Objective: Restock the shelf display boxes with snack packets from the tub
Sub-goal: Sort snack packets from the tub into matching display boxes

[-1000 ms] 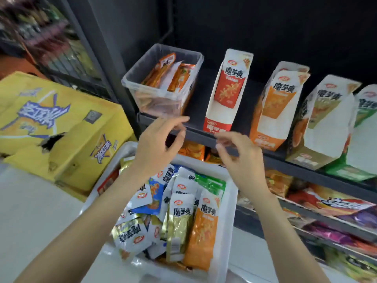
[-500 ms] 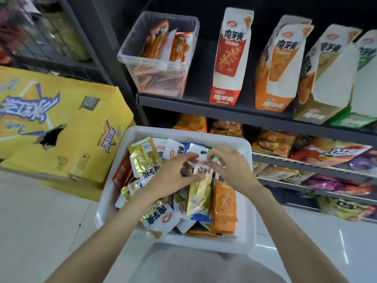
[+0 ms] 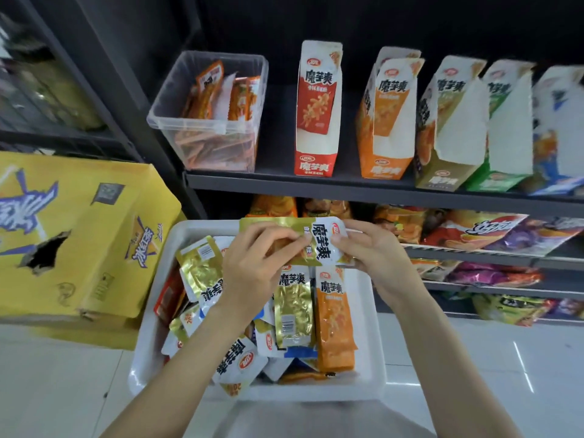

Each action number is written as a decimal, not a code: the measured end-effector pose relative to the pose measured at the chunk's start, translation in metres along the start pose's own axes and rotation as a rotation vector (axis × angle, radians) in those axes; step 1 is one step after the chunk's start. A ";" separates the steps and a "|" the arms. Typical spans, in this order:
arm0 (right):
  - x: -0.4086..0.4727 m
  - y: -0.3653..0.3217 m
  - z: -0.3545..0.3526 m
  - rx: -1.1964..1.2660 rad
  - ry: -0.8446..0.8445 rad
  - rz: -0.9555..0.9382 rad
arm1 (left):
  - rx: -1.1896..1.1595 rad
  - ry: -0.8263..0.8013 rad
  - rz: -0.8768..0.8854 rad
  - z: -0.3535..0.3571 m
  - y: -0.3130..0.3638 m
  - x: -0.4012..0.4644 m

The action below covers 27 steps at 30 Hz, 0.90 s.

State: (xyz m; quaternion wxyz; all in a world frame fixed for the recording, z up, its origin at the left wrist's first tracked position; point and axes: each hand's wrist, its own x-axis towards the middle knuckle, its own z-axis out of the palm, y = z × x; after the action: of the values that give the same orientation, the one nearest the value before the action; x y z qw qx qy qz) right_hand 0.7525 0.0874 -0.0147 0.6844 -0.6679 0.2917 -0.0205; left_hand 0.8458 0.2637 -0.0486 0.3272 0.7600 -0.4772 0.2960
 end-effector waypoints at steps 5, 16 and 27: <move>-0.004 -0.001 -0.019 -0.157 0.094 -0.144 | -0.215 -0.298 0.097 0.012 -0.004 0.007; -0.021 -0.077 -0.157 -0.703 0.665 -0.690 | -0.780 -0.319 -0.333 0.092 0.054 0.162; 0.101 -0.146 -0.230 -0.989 0.751 -0.981 | -0.010 -0.527 0.116 0.181 0.059 0.205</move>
State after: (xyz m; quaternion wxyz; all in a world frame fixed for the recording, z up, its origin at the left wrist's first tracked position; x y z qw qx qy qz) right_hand 0.7905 -0.1780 0.0972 0.0765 -0.8954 0.1507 -0.4119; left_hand 0.8922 -0.0056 0.0101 0.1780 0.7804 -0.5903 0.1038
